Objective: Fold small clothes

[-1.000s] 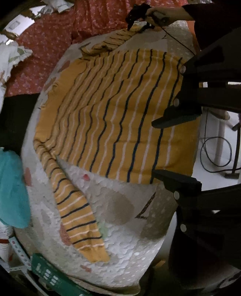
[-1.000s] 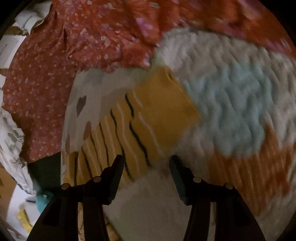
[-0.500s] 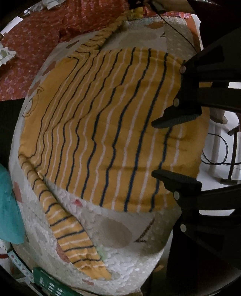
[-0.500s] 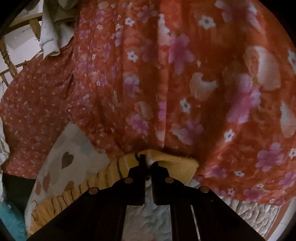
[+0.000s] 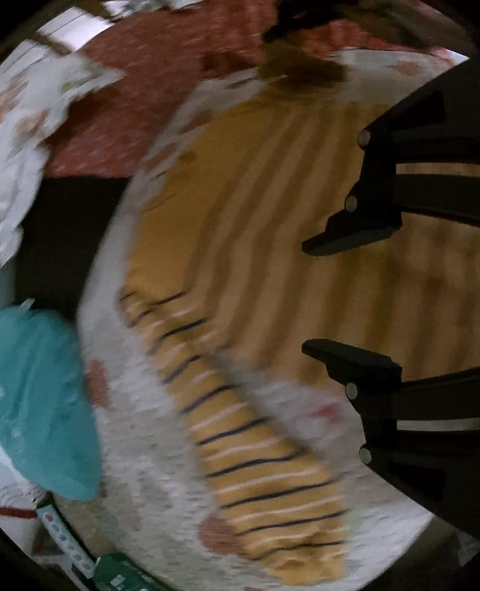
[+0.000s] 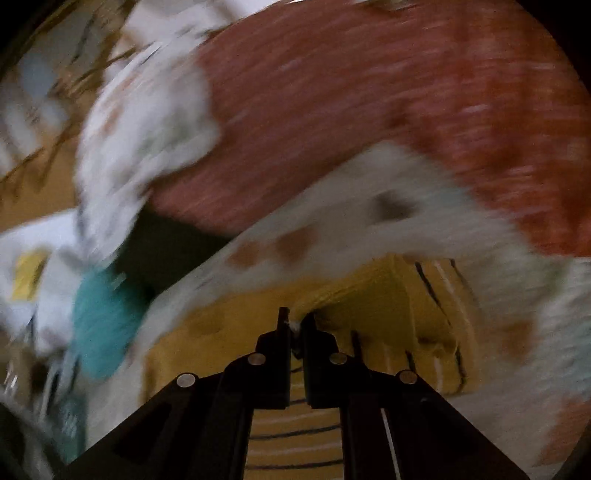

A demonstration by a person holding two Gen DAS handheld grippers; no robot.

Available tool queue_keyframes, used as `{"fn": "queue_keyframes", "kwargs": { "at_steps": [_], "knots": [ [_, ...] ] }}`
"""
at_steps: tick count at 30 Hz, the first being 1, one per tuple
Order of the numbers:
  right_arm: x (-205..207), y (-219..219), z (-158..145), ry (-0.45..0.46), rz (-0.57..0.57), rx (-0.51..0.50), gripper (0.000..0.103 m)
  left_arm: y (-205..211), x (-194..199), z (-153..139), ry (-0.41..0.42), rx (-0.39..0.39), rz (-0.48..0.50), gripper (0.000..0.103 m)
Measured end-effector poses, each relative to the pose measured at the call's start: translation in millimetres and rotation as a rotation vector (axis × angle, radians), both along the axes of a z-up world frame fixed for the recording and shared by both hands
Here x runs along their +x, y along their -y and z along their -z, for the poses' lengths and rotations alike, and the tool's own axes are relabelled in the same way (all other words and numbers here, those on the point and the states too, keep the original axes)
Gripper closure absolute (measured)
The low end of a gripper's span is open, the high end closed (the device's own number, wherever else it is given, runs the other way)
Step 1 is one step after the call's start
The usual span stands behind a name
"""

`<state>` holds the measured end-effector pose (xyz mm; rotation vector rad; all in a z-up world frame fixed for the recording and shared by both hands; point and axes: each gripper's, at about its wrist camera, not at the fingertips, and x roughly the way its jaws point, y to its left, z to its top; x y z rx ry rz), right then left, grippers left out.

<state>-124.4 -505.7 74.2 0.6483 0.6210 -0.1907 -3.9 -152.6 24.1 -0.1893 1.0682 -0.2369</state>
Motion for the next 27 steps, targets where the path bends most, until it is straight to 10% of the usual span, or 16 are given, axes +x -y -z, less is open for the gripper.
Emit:
{"fn": "queue_keyframes", "kwargs": {
  "at_steps": [12, 25, 27],
  "knots": [
    [147.3, -178.2, 51.9, -0.148, -0.283, -0.014, 0.097, -90.8, 62.9, 17.9, -0.024, -0.138, -0.202, 0.057],
    [210.8, -257.1, 94.8, -0.31, -0.443, -0.104, 0.092, -122.1, 75.4, 35.2, -0.137, -0.266, -0.26, 0.056],
    [214.1, -269.0, 94.8, -0.324, -0.498, -0.116, 0.072, -119.8, 76.1, 34.5, -0.133, -0.265, -0.254, 0.056]
  ]
}}
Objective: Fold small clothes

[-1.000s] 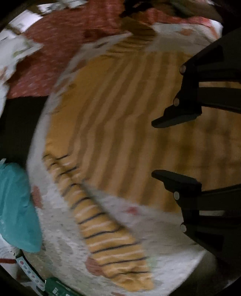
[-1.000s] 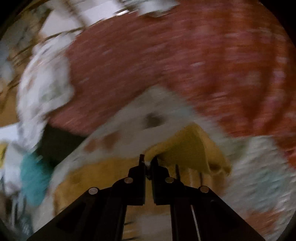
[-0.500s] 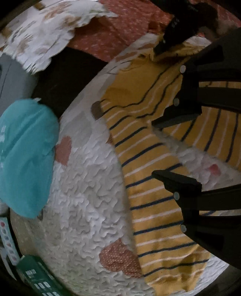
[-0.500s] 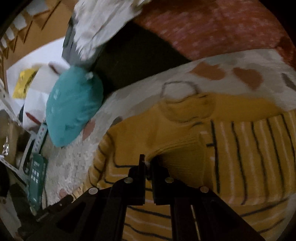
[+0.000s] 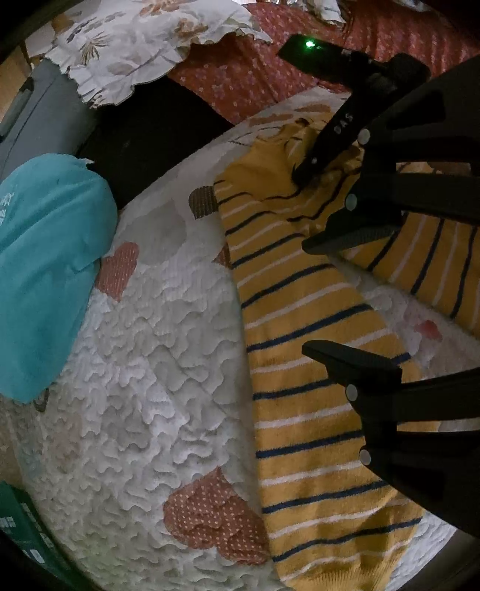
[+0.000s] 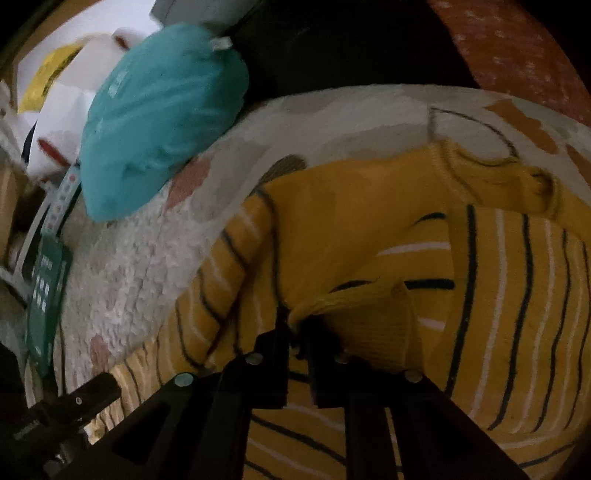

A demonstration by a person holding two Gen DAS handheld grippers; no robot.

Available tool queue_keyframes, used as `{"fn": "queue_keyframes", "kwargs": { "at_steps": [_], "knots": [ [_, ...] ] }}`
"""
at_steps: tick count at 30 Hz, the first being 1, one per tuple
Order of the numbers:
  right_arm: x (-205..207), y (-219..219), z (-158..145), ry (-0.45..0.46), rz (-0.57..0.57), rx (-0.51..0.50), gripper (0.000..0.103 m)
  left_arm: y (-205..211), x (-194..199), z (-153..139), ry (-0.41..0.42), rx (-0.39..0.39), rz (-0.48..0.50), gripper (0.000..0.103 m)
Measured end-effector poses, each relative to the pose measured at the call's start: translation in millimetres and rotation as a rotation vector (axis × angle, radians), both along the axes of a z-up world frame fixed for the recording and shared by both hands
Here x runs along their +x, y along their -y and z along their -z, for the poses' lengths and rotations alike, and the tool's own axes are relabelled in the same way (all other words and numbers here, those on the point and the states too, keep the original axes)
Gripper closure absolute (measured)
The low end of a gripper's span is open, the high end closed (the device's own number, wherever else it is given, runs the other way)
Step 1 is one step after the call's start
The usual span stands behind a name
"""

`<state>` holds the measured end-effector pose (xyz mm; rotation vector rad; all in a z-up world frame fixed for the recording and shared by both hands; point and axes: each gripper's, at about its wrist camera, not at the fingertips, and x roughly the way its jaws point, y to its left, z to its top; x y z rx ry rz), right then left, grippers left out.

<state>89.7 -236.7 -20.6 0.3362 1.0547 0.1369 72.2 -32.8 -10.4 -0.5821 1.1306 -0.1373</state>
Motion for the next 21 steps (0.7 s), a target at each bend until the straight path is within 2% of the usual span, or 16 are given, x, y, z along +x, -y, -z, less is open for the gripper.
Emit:
{"fn": "queue_keyframes", "kwargs": {
  "at_steps": [2, 3, 5, 8, 10, 12, 15, 18, 21],
  "knots": [
    [1.1, -13.9, -3.7, 0.003, -0.048, -0.023, 0.049, 2.8, 0.2, -0.8, 0.004, 0.001, 0.008, 0.056],
    [0.9, -22.4, -8.5, 0.014, -0.074, -0.05, 0.046, 3.7, 0.1, -0.9, 0.005, 0.002, 0.01, 0.056],
    [0.1, -32.9, -19.1, 0.028, -0.125, -0.07, 0.046, 3.3, -0.1, -0.9, 0.003, -0.001, 0.007, 0.056],
    [-5.6, -24.9, -50.0, 0.074, -0.165, 0.05, 0.046, -1.4, -0.9, -0.1, -0.003, -0.021, -0.006, 0.056],
    [-12.2, -6.2, -70.0, 0.119, -0.126, 0.093, 0.046, -4.6, -1.4, -1.0, -0.004, -0.033, -0.013, 0.056],
    [-16.1, 15.3, -79.3, 0.132, -0.058, 0.075, 0.046, -6.2, -1.4, -1.7, -0.004, -0.043, -0.017, 0.055],
    [-15.6, 28.4, -71.4, 0.086, -0.022, 0.058, 0.045, -5.7, -0.4, -0.4, -0.012, -0.058, -0.015, 0.054],
    [-16.5, 29.0, -62.6, 0.051, -0.071, 0.192, 0.045, -4.5, -0.1, 0.6, -0.022, -0.074, -0.005, 0.053],
    [-15.9, 29.1, -61.5, 0.072, -0.05, 0.19, 0.045, -5.8, -0.4, 0.0, -0.017, -0.072, -0.009, 0.053]
  ]
}}
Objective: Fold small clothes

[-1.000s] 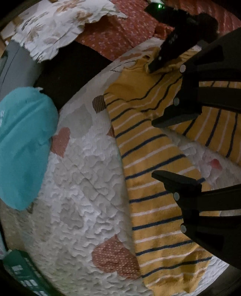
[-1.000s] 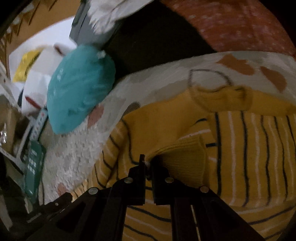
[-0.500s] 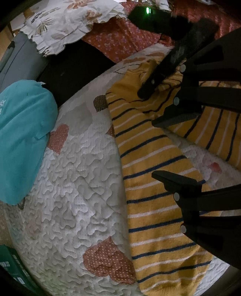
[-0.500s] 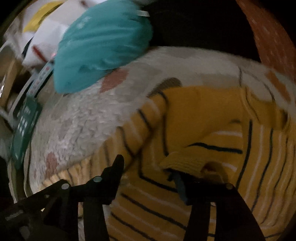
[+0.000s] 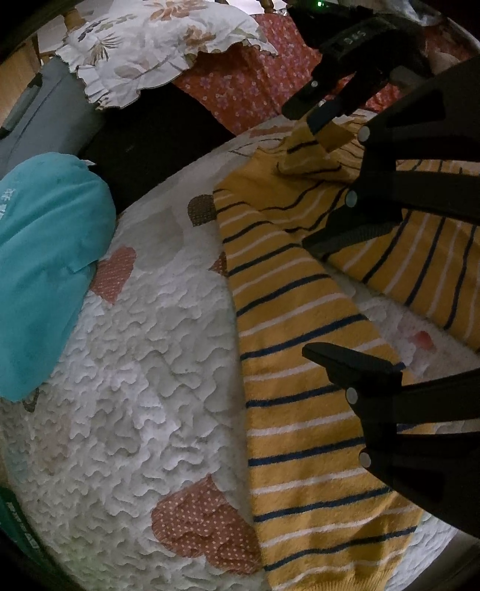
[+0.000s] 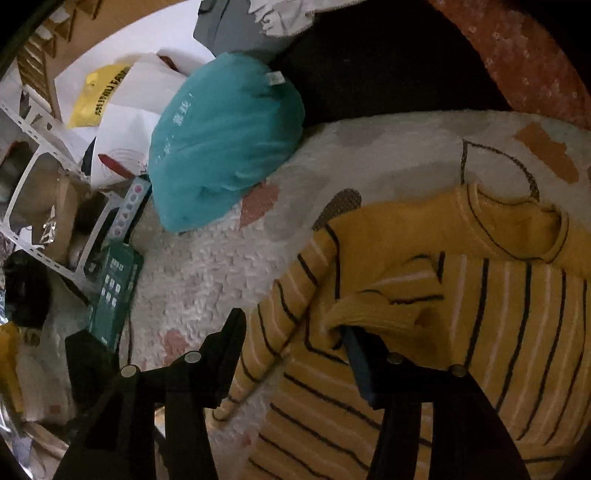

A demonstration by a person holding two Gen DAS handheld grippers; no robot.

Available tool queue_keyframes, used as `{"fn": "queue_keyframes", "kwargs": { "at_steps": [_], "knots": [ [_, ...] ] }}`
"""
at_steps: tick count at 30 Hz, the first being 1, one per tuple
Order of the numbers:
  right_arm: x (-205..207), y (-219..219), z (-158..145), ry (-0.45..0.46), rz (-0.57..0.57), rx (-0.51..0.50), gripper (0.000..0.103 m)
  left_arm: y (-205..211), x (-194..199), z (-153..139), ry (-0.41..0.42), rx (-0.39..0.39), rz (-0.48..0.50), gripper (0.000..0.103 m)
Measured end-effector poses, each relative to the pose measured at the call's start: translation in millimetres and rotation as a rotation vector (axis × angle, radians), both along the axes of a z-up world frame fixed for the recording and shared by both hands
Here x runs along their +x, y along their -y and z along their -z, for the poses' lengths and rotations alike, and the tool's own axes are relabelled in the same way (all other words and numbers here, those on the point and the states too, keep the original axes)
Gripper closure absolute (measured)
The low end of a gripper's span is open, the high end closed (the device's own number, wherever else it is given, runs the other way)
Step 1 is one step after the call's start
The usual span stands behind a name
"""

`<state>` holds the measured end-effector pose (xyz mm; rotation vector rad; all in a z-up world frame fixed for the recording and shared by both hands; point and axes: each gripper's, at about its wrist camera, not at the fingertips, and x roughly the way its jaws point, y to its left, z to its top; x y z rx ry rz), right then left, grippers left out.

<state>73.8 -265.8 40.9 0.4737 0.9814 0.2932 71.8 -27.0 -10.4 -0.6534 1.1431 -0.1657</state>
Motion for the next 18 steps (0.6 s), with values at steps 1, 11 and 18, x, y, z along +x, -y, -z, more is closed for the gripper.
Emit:
{"fn": "queue_keyframes", "kwargs": {
  "at_steps": [1, 11, 18],
  "knots": [
    [1.1, 0.7, 1.5, -0.004, 0.0, 0.027, 0.045, -0.8, 0.0, 0.3, 0.0, 0.001, -0.003, 0.053],
    [-14.3, -48.3, -33.3, -0.008, -0.35, 0.152, 0.038, -3.5, 2.7, 5.4, -0.023, -0.028, -0.008, 0.053],
    [-5.1, -12.7, 0.3, -0.116, -0.038, -0.107, 0.038, -7.7, 1.2, 8.0, -0.038, -0.049, -0.017, 0.053]
  ]
}}
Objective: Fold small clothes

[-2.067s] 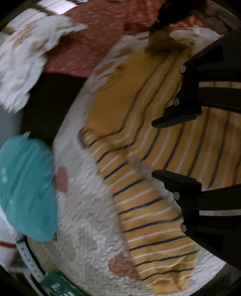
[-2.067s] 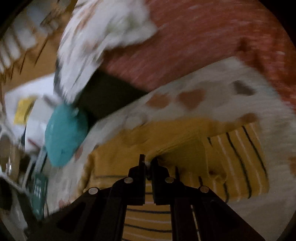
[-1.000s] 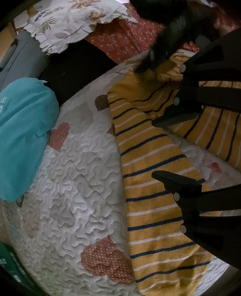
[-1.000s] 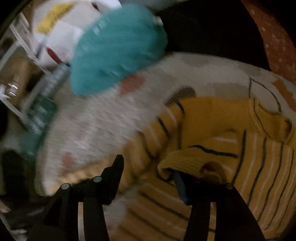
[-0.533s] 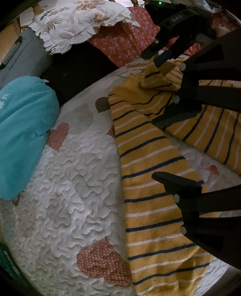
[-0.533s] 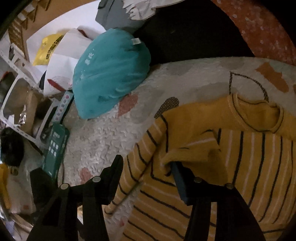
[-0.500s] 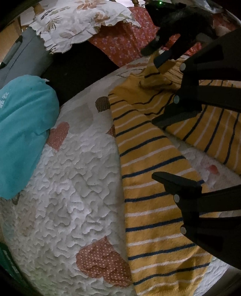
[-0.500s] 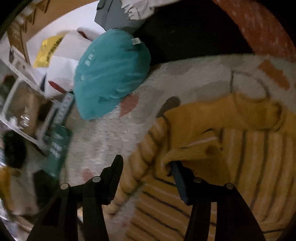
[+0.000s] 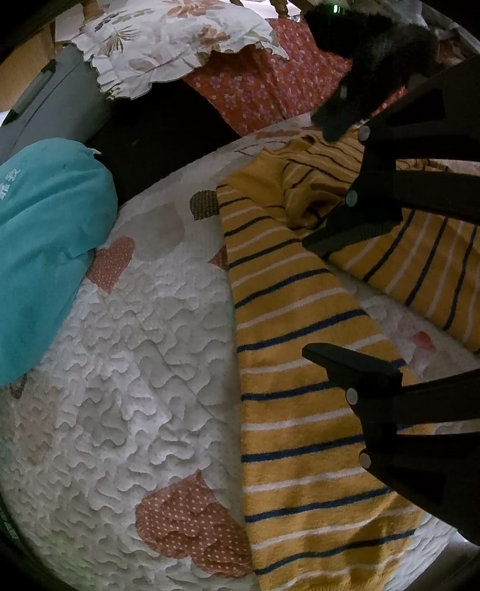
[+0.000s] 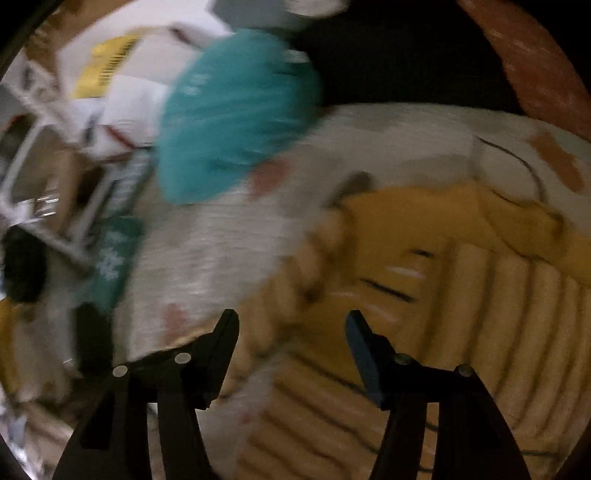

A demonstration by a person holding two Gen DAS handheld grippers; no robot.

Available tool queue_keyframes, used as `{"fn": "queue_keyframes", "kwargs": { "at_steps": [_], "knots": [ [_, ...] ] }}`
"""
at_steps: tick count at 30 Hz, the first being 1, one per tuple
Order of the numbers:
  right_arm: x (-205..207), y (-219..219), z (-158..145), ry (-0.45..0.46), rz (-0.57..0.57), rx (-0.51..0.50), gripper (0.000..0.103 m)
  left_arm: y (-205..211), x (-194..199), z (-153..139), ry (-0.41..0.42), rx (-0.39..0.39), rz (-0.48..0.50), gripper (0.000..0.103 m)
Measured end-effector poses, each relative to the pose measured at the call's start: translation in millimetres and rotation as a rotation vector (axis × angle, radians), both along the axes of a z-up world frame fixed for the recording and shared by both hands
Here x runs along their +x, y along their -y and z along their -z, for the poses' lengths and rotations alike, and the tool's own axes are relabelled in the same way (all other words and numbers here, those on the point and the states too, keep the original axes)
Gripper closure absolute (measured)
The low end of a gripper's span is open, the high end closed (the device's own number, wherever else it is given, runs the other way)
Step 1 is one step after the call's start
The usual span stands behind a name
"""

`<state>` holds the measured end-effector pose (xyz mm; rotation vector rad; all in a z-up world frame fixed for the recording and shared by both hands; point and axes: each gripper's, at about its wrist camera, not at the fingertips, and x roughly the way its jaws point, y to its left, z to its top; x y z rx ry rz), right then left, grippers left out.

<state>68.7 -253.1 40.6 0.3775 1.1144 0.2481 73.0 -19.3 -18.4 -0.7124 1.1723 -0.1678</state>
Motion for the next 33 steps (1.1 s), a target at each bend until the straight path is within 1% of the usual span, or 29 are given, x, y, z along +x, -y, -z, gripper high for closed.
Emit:
{"fn": "queue_keyframes", "kwargs": {
  "at_steps": [2, 3, 5, 7, 8, 9, 10, 11, 12, 13, 17, 20, 22, 24, 26, 27, 29, 31, 32, 33],
  "knots": [
    [0.5, 9.9, 12.1, -0.031, 0.097, -0.05, 0.038, -0.1, -0.1, 0.2, 0.0, 0.003, 0.004, 0.053],
    [1.2, 15.0, 18.2, -0.043, 0.13, -0.039, 0.038, 0.0, 0.0, 0.3, -0.002, 0.0, 0.005, 0.053],
    [7.2, 23.0, 32.3, -0.077, 0.162, 0.029, 0.038, 0.5, 0.1, 0.3, -0.004, -0.003, 0.005, 0.053],
    [11.8, 22.6, 38.8, -0.086, 0.166, 0.053, 0.04, 1.6, 0.7, 0.3, -0.006, -0.006, 0.003, 0.053],
    [18.6, 17.8, 44.3, -0.106, 0.155, 0.043, 0.048, 2.4, 1.2, 0.6, -0.009, -0.008, 0.004, 0.053],
    [26.9, 10.5, 49.8, -0.131, 0.139, 0.027, 0.062, 2.9, 1.5, 0.9, -0.011, -0.01, 0.005, 0.053],
    [31.6, 3.7, 53.5, -0.162, 0.125, -0.005, 0.072, 3.2, 1.8, 1.5, -0.013, -0.014, 0.005, 0.053],
    [36.7, -3.4, 55.1, -0.184, 0.114, -0.054, 0.089, 3.2, 2.2, 1.8, -0.015, -0.017, 0.006, 0.053],
    [41.6, -8.9, 53.5, -0.184, 0.096, -0.08, 0.093, 3.1, 2.8, 2.0, -0.016, -0.02, 0.007, 0.053],
    [46.0, -13.3, 49.9, -0.172, 0.081, -0.082, 0.093, 2.9, 3.2, 2.1, -0.017, -0.022, 0.006, 0.053],
    [76.2, -31.5, 36.1, -0.095, 0.059, -0.062, 0.093, 1.9, 5.1, 2.6, -0.016, -0.019, 0.001, 0.053],
    [103.1, -46.2, 30.4, -0.02, 0.062, 0.009, 0.093, 1.1, 6.3, 4.1, -0.021, -0.023, -0.003, 0.053],
    [110.0, -54.7, 28.9, -0.003, 0.038, -0.008, 0.087, 1.9, 6.9, 4.8, -0.022, -0.019, 0.002, 0.053],
    [106.6, -53.2, 21.6, 0.003, 0.037, -0.011, 0.059, 3.0, 7.1, 4.4, -0.02, -0.009, 0.008, 0.053],
    [89.5, -38.0, 9.2, 0.034, 0.045, -0.01, 0.049, 2.7, 7.3, 3.9, -0.015, 0.004, 0.01, 0.053],
    [74.1, -21.2, 0.8, 0.051, 0.053, -0.042, 0.045, 1.9, 7.0, 3.4, -0.014, 0.006, 0.01, 0.053],
    [43.1, 20.2, -7.9, 0.064, 0.103, -0.131, 0.043, -0.5, 6.0, 3.7, -0.015, 0.0, 0.01, 0.053],
    [6.4, 80.3, -10.9, 0.034, 0.219, -0.239, 0.043, -1.7, 5.2, 5.0, -0.022, -0.011, 0.011, 0.053],
    [-12.1, 110.5, -10.4, 0.01, 0.294, -0.286, 0.043, -1.0, 4.7, 5.7, -0.026, -0.018, 0.013, 0.053],
    [-38.6, 149.8, -8.3, -0.019, 0.39, -0.321, 0.042, 0.9, 4.2, 6.2, -0.029, -0.022, 0.016, 0.053]
  ]
}}
